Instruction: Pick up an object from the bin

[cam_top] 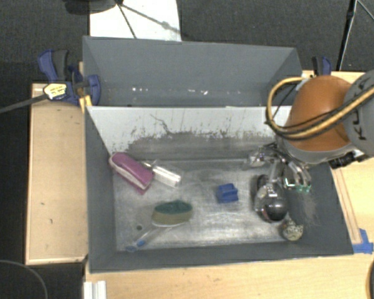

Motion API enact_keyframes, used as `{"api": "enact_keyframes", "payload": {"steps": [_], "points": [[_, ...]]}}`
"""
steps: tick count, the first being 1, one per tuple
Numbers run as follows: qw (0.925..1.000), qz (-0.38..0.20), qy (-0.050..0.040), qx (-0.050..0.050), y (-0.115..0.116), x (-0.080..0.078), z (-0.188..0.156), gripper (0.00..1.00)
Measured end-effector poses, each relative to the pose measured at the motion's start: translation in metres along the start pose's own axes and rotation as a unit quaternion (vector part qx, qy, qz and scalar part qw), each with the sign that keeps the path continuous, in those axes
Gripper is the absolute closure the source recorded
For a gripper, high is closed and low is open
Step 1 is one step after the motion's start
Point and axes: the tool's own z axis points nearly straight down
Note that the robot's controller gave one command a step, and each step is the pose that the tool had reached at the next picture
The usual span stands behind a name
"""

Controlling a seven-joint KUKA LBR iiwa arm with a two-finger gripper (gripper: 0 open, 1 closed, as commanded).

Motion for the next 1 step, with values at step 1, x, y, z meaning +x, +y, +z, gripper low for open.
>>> {"api": "enact_keyframes", "payload": {"steps": [1], "points": [[0.9854, -0.170, -0.0073, 0.001, 0.0184, 0.0061, 0.0586, 0.00]]}}
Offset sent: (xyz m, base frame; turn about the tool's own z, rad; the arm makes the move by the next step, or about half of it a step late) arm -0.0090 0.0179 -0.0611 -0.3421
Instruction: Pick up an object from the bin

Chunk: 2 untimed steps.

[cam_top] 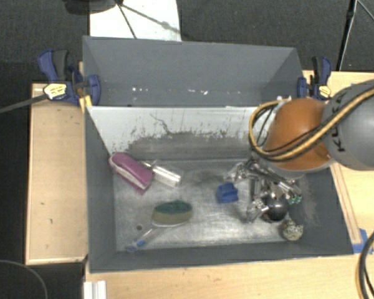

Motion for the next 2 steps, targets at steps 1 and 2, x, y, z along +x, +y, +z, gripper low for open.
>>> {"api": "enact_keyframes", "payload": {"steps": [1, 2], "points": [[1.0000, 0.000, -0.0028, 0.001, -0.001, -0.002, -0.002, 1.00], [0.9910, -0.134, -0.0002, 0.000, -0.001, -0.002, -0.131, 1.00]]}}
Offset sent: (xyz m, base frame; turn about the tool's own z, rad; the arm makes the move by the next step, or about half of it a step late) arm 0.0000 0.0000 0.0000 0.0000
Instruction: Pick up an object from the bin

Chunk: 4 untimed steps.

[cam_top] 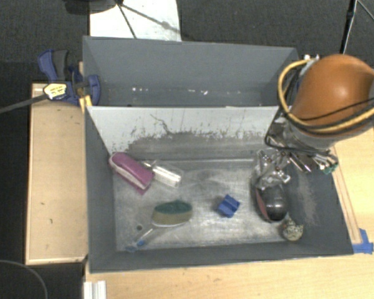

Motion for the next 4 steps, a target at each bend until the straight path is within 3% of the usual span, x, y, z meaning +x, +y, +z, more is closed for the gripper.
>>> {"api": "enact_keyframes", "payload": {"steps": [1, 2, 3, 4], "points": [[1.0000, 0.001, 0.0028, -0.002, 0.001, 0.001, 0.003, 0.00], [0.9950, -0.099, 0.0053, -0.004, -0.070, 0.038, 0.111, 0.00], [0.9951, -0.099, 0.0028, -0.003, -0.069, 0.035, 0.108, 1.00], [0.9932, -0.117, 0.0007, 0.000, -0.072, 0.022, -0.023, 1.00]]}}
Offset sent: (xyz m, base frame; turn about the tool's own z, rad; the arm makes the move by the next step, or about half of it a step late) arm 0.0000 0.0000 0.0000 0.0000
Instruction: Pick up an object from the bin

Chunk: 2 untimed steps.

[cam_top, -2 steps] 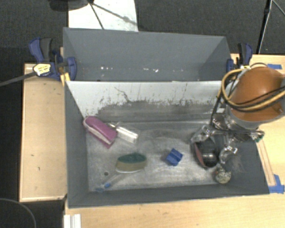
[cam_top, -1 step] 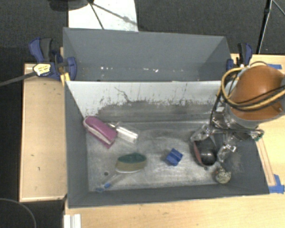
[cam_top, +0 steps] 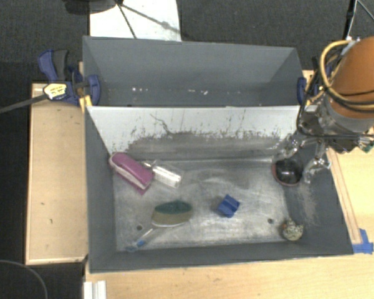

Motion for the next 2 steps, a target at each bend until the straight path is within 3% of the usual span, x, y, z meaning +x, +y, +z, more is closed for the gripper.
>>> {"api": "enact_keyframes", "payload": {"steps": [1, 2], "points": [[0.9980, 0.063, 0.0034, -0.005, -0.009, 0.001, 0.061, 1.00], [0.9972, 0.075, -0.0006, 0.001, -0.016, 0.001, -0.041, 1.00]]}}
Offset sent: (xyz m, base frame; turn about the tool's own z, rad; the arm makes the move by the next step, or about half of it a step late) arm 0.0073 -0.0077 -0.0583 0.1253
